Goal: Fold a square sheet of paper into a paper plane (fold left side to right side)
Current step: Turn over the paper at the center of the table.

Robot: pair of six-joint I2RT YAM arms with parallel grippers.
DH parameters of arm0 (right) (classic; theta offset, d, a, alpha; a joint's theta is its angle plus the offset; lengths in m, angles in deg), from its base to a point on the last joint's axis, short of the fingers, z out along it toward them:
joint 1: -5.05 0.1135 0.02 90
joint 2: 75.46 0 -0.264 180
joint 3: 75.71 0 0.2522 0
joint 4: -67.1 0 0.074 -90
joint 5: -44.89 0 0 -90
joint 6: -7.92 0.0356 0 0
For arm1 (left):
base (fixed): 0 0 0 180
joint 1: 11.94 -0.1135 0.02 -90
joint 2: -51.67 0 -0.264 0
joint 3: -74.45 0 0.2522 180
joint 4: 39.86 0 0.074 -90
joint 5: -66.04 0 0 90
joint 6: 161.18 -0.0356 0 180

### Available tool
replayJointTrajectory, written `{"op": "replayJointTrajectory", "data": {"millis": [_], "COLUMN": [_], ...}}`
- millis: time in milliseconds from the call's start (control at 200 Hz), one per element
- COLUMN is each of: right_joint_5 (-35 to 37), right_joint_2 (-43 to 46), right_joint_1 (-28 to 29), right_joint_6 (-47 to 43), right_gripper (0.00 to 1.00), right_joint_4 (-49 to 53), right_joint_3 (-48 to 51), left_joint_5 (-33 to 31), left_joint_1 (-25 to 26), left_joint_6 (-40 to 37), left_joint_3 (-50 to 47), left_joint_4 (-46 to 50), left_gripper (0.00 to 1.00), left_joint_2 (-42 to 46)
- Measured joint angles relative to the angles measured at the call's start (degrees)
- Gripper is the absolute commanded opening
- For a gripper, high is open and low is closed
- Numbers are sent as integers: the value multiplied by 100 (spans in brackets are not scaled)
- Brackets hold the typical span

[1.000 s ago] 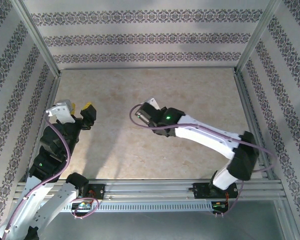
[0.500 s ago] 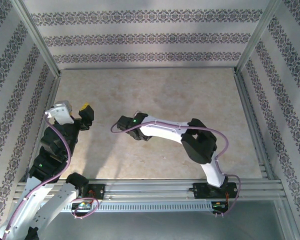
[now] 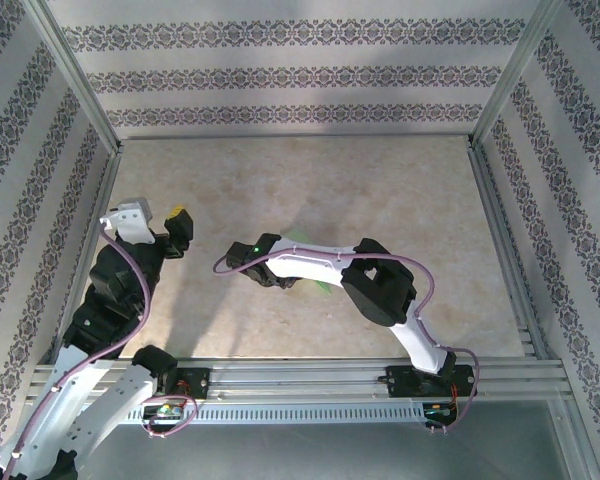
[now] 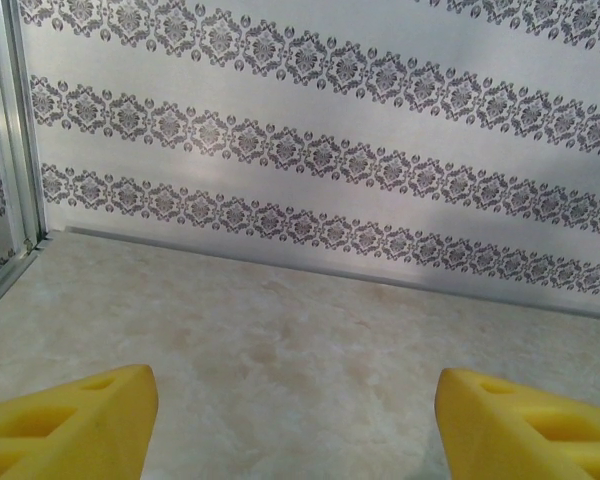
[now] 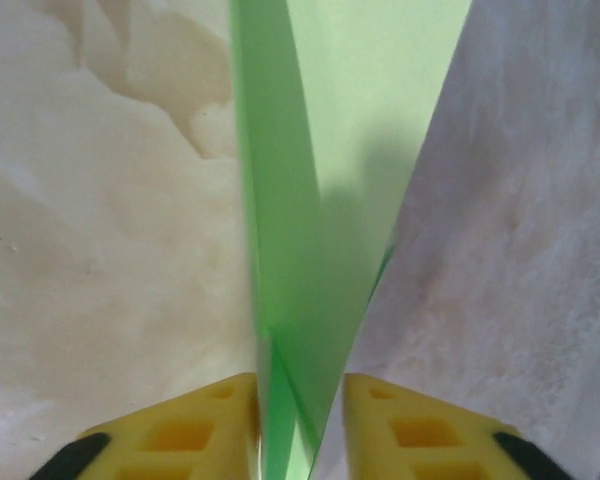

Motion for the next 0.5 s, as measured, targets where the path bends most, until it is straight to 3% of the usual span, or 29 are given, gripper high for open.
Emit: {"op": "replayJointTrajectory", "data": {"millis": [500], "right_joint_5": [-745], "right_joint_2": [918], "right_joint_1": [-81], "right_joint_6": [-28], "right_gripper": [86], "right_joint_4": [-476], "right_joint_3": [334], "left_joint_5": [17], "left_joint_1": [0], "left_joint_6": [-2], "left_joint_3": [0], "left_joint_4": [-2], "left_gripper": [74], "left_joint_2": [-22]}}
